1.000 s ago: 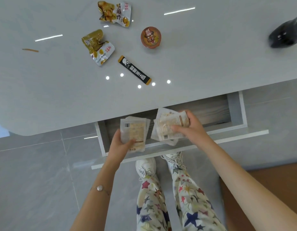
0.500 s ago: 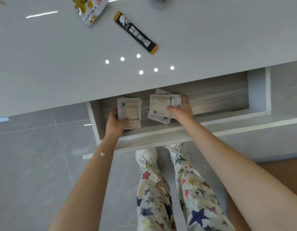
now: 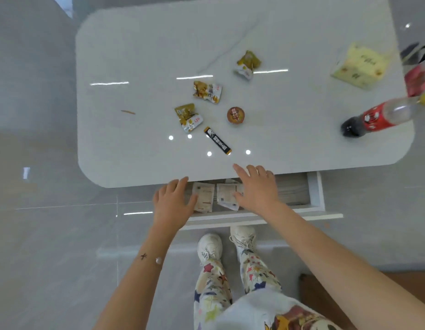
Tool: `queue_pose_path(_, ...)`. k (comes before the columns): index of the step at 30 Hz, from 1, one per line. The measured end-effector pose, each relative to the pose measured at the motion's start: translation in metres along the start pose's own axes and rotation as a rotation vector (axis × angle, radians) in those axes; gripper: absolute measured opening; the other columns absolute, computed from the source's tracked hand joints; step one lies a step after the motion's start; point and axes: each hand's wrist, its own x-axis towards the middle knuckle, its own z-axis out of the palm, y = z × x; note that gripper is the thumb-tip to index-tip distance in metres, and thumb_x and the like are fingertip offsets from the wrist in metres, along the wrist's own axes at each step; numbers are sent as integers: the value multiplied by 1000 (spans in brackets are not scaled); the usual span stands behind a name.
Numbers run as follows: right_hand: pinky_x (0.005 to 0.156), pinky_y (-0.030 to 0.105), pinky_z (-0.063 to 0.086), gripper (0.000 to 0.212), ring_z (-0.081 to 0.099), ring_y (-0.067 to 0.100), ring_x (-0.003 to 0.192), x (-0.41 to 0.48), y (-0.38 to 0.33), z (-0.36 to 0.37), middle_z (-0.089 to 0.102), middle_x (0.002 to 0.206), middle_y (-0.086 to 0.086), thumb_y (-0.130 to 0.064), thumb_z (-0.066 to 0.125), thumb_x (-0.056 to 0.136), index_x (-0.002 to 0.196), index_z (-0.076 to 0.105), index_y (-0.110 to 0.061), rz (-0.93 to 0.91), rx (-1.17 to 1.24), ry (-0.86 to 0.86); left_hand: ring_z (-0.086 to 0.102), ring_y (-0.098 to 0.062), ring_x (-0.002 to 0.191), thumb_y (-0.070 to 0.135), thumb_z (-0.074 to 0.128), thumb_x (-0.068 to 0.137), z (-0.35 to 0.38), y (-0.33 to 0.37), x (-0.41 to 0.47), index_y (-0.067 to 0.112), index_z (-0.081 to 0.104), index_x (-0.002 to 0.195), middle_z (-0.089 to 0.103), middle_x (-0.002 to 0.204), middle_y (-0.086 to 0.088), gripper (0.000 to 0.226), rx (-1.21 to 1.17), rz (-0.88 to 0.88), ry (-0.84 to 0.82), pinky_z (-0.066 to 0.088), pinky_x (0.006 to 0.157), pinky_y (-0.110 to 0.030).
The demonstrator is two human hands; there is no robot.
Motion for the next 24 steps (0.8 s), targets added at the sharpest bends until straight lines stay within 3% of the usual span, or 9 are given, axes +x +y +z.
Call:
queue_pose_path(2, 112, 45, 20, 73, 24, 30, 138, -23, -11, -54, 28, 151, 8, -52, 42, 93, 153, 7, -28, -34, -19, 47, 29, -29, 139, 51, 43, 94, -46, 4, -23, 26, 32, 147, 38, 150, -5, 59, 39, -15, 46, 23, 114, -47)
queue_pose_path(6, 111, 45, 22, 72, 25, 31, 139, -62, -42, -148, 29, 151, 9, -52, 42, 94, 153, 9, -28, -133, -52, 165, 32, -33, 138, 52, 47, 93, -130, 9, -74, 25, 37, 146, 40, 149, -9, 61, 43, -71, 186, 25, 113, -52)
queue_pose_path(11, 109, 45, 25, 72, 29, 32, 136, -112, -115, -219, 33, 149, 10, -52, 44, 93, 152, 13, -27, -307, -121, 249, 36, -34, 135, 59, 42, 91, -194, -10, -163, 23, 38, 145, 44, 146, -9, 65, -29, -195, 318, 31, 108, -51)
queue_pose_path(15, 109, 46, 24, 73, 30, 33, 135, -152, -203, -235, 34, 148, 10, -52, 44, 93, 153, 9, -28, -522, -207, 250, 36, -36, 135, 70, 21, 78, -214, -55, -238, 24, 42, 143, 45, 145, -10, 83, -91, -362, 410, 28, 109, -52)
queue_pose_path(20, 103, 41, 28, 73, 39, 31, 128, -196, -329, -222, 43, 140, 8, -50, 48, 90, 152, 16, -27, -796, -298, 288, 23, -31, 143, 62, 37, 88, -225, -138, -330, 28, 31, 149, 31, 154, -7, 70, -176, -623, 537, 17, 116, -46)
queue_pose_path(24, 104, 41, 30, 76, 41, 30, 127, -235, -437, -197, 47, 137, 7, -49, 54, 87, 151, 19, -28, -944, -349, 297, 24, -31, 142, 63, 30, 80, -233, -215, -408, 27, 33, 148, 33, 153, -8, 77, -227, -780, 646, 15, 115, -48)
